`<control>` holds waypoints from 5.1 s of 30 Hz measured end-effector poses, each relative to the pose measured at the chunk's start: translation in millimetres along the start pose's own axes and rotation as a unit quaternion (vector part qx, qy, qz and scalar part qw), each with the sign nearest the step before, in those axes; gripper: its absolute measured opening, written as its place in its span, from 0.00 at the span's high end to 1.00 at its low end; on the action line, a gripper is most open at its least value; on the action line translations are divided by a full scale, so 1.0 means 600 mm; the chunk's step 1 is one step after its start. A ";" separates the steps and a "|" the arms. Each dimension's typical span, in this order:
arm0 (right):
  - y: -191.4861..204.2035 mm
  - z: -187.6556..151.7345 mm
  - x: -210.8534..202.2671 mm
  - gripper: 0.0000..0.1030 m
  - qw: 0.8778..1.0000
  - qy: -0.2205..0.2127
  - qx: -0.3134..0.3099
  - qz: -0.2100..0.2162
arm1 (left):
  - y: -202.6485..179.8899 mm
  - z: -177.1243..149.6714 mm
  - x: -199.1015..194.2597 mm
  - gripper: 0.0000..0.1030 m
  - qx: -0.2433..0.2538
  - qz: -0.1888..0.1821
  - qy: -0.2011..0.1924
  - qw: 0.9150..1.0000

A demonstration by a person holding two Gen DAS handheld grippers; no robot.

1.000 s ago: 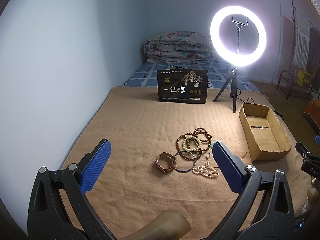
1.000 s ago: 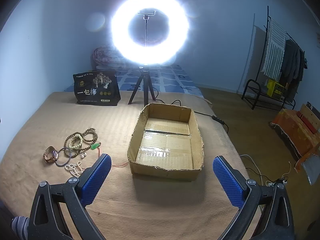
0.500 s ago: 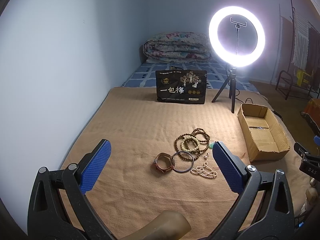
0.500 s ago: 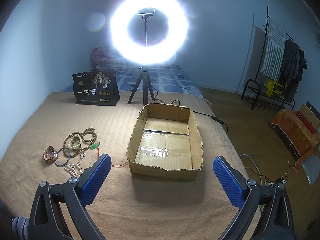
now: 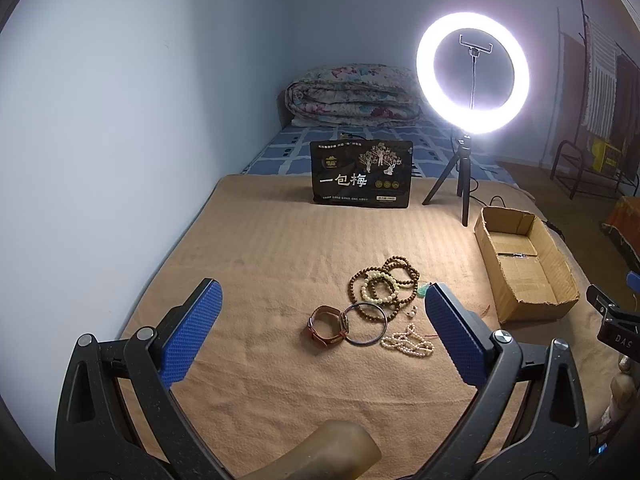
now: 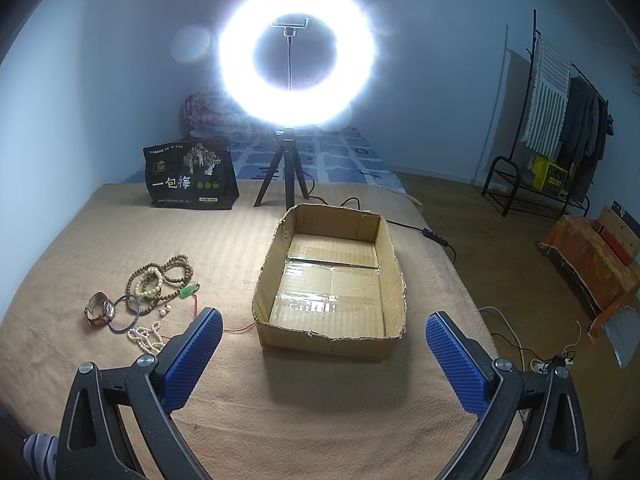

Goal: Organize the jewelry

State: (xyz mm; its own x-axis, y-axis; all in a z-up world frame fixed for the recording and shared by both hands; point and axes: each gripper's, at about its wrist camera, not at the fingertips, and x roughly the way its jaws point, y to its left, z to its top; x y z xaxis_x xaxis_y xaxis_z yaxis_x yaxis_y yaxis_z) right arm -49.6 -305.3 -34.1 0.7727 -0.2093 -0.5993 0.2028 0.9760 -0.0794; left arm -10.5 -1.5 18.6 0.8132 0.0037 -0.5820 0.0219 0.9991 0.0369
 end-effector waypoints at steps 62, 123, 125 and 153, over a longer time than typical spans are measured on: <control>0.131 0.024 0.117 0.28 0.974 0.093 -0.041 0.202 | 0.070 -0.095 0.178 0.12 -0.013 -0.067 0.110 0.992; 0.298 -0.020 0.356 0.94 0.947 0.197 -0.110 0.230 | 0.045 -0.143 0.384 0.19 -0.039 -0.093 0.181 0.978; 0.294 -0.019 0.358 0.95 0.946 0.199 -0.102 0.236 | 0.046 -0.143 0.385 0.19 -0.040 -0.097 0.181 0.978; 0.311 -0.028 0.346 0.95 0.947 0.183 -0.142 0.221 | 0.035 -0.144 0.388 0.39 -0.059 -0.145 0.187 0.970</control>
State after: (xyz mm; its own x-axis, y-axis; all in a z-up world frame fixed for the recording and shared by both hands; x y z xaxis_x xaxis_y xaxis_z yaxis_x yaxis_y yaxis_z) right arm 138.6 -165.5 -186.9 0.4737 0.2072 -0.8559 -0.3017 0.9513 0.0634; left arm 129.0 24.3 -186.1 0.5139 -0.2850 -0.8091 0.1327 0.9583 -0.2533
